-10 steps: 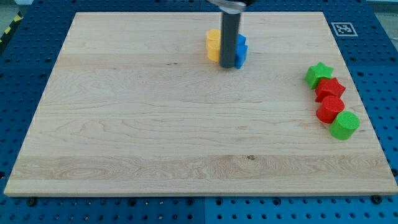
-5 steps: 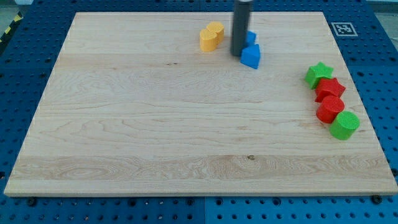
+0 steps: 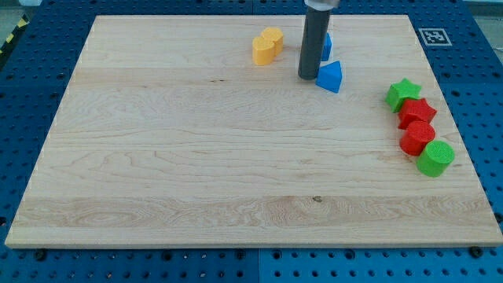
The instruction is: Move the blue triangle into the green star
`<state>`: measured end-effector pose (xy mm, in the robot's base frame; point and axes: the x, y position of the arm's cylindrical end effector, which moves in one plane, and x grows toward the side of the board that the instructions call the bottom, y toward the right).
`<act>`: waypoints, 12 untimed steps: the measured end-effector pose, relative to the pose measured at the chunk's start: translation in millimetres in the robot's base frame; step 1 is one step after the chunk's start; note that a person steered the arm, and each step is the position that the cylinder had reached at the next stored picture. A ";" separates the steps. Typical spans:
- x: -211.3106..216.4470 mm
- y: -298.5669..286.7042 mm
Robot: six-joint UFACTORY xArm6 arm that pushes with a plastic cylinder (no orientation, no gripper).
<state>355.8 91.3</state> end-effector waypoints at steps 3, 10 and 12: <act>17.5 -9.9; -31.0 124.2; -19.4 162.3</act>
<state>336.5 253.6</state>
